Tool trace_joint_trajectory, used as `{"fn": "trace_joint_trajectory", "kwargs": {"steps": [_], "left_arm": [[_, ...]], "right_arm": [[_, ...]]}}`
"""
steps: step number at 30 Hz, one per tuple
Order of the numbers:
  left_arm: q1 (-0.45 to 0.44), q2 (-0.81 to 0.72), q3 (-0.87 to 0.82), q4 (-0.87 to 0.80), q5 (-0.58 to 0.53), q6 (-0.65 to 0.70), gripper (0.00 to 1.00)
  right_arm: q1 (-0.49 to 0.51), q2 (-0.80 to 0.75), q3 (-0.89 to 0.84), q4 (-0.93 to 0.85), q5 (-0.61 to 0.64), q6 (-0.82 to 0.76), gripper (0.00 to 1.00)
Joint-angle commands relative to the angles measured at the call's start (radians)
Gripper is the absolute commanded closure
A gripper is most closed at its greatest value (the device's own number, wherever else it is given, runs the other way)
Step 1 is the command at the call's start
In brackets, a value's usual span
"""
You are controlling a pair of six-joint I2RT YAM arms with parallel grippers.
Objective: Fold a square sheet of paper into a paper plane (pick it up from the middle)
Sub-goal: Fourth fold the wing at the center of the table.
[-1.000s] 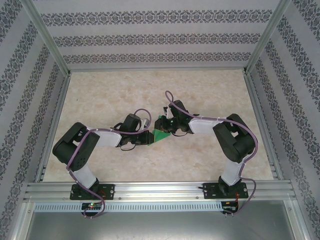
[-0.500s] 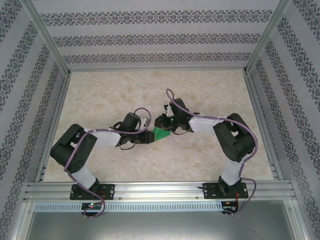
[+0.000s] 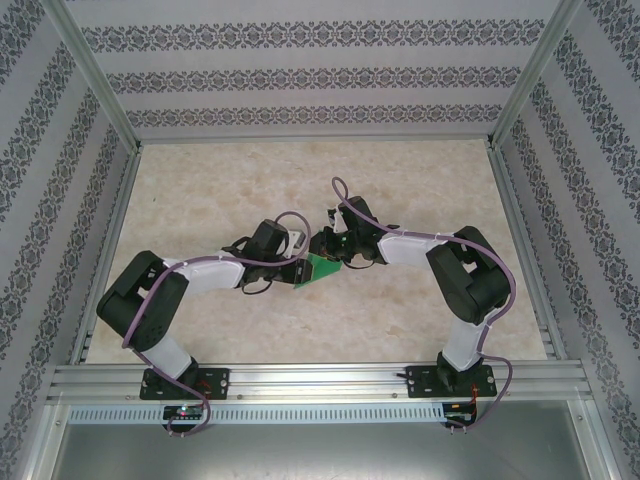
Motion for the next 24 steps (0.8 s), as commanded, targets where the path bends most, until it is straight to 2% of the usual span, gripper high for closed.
{"fn": "trace_joint_trajectory", "kwargs": {"steps": [1, 17, 24], "left_arm": [[-0.036, 0.005, 0.036, -0.065, -0.076, 0.071, 0.62], [-0.153, 0.023, 0.057, -0.116, -0.313, 0.134, 0.64], [-0.186, 0.033, 0.066, -0.13, -0.387, 0.136, 0.73]], "right_arm": [[-0.007, 0.018, 0.021, 0.016, 0.007, -0.004, 0.82], [-0.008, 0.023, 0.038, 0.008, 0.003, -0.004, 0.82], [-0.009, 0.023, 0.038, 0.008, 0.005, -0.004, 0.82]]}}
